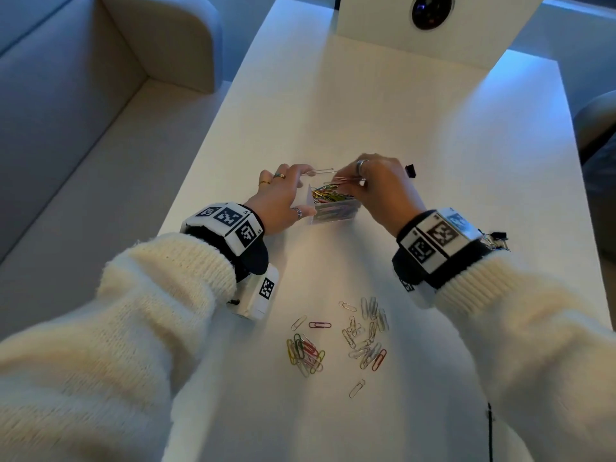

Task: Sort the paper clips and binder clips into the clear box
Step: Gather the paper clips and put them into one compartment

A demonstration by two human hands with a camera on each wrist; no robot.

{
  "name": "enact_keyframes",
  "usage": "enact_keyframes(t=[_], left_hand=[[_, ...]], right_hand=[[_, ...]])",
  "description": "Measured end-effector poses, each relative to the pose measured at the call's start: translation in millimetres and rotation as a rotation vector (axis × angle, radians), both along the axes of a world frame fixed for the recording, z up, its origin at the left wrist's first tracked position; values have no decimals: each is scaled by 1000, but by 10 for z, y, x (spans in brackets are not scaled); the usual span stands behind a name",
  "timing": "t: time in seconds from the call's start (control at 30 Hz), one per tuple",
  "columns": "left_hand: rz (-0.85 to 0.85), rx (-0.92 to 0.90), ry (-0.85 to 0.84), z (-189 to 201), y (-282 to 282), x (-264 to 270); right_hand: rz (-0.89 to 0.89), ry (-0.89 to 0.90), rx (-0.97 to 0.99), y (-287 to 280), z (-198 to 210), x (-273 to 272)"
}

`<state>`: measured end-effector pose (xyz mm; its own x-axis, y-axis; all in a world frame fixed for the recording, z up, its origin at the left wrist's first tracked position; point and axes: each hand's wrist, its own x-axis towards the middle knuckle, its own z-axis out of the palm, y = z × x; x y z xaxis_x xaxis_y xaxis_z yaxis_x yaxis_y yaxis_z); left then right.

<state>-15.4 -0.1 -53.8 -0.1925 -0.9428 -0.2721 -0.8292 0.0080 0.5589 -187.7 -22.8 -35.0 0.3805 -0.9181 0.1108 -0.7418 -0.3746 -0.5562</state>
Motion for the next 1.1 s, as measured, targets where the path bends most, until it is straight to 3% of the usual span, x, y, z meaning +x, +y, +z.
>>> enact_keyframes(t=[0.2, 0.33, 0.5, 0.67, 0.83, 0.9, 1.0, 1.1], left_hand=[[-6, -1, 0, -19, -8, 15], [-6, 6, 10, -4, -3, 12], [-3, 10, -11, 18, -4, -5], [8, 17, -6, 43, 14, -23], [7, 25, -14, 56, 4, -26], [9, 23, -5, 57, 2, -31], [11, 10, -11, 58, 1, -37], [18, 9, -14, 57, -1, -46]], right_hand=[[39, 131, -25, 71, -120, -76], [176, 386, -87, 133, -196, -140], [112, 262, -101, 80, -136, -189], [169, 385, -20, 100, -167, -127], [68, 111, -65, 317, -97, -313], [132, 107, 31, 503, -112, -447], [349, 242, 378, 862, -224, -589], [400, 337, 462, 1078, -384, -662]])
